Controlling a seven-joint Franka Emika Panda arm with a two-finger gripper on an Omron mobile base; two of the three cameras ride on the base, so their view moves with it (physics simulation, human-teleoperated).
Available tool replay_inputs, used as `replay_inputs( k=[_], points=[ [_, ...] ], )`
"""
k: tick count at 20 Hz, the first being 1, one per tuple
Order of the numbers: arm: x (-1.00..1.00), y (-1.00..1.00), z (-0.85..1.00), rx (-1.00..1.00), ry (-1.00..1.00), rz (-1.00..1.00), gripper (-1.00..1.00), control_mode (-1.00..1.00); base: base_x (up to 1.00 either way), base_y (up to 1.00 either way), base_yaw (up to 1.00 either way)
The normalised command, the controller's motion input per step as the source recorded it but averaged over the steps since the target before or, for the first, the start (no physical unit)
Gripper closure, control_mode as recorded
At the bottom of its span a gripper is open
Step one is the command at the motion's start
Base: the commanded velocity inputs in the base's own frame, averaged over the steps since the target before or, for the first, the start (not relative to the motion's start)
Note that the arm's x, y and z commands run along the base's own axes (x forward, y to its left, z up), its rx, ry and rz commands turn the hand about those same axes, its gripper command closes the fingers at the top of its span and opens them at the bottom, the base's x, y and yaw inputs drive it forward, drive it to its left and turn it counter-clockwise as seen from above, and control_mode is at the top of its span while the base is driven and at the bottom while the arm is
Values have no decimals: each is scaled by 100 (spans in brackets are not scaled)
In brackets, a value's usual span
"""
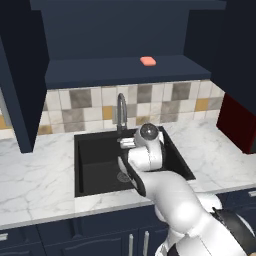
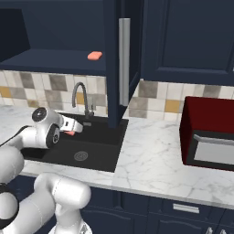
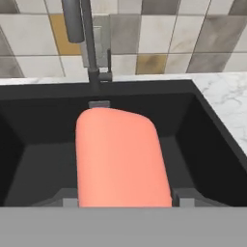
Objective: Pick up the bar soap and bar soap from the sink, and place them back in the cabinet, and close the cabinet doors.
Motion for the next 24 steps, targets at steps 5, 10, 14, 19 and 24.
replay_inputs(
  k=[5, 10, 14, 19, 24],
  points=[
    [-17, -11, 97, 0, 4, -4, 100, -100, 0, 0, 0],
    [-21, -4, 87, 0, 4, -5, 100, -100, 0, 0, 0],
    [-28, -9, 88, 0, 2, -4, 100, -100, 0, 0, 0],
    [-24, -16, 87, 0, 0, -1, 100, -100, 0, 0, 0],
    [-14, -4, 77, 0, 0, 0, 100, -100, 0, 0, 0]
  ],
)
